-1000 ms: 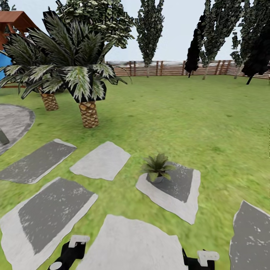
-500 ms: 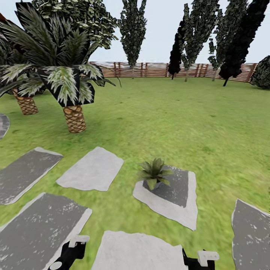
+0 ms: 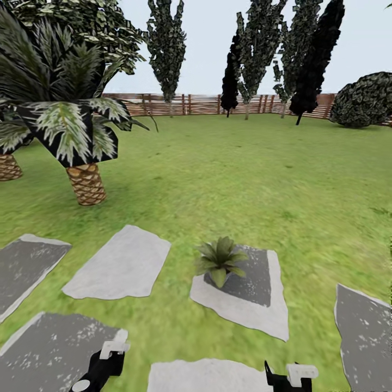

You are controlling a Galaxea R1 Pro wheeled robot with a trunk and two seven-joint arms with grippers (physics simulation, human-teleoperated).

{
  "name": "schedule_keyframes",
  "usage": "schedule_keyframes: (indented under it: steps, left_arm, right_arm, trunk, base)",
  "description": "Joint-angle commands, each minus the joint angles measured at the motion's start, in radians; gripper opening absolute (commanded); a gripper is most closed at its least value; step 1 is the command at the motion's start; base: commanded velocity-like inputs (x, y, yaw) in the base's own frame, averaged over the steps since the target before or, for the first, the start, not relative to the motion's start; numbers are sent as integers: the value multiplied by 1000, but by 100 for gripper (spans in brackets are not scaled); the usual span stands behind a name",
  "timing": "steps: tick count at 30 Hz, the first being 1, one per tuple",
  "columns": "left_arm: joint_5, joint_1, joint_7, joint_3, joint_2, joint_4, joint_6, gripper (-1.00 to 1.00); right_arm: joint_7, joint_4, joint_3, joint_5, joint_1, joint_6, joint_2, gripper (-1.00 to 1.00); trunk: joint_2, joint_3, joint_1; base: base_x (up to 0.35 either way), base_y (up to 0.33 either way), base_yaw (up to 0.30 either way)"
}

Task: Pick up the pesticide atomizer in the garden and spray insectifuge to fully cover both potted plants in the garden.

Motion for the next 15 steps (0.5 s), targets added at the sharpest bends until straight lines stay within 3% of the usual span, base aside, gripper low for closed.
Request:
schedule_keyframes:
  steps: [1, 15]
  left_arm:
    - [-8, 0, -6, 6, -1, 1, -4, -100]
    - [-8, 0, -6, 6, -1, 1, -4, -100]
  right_arm:
    - [-2, 0, 0, 1, -1, -3, 0, 100]
    - [-2, 0, 0, 1, -1, -3, 0, 100]
  trunk:
    - [0, 0, 0]
    - [0, 8, 0]
  base:
    - [156, 305, -245]
    - [145, 312, -245]
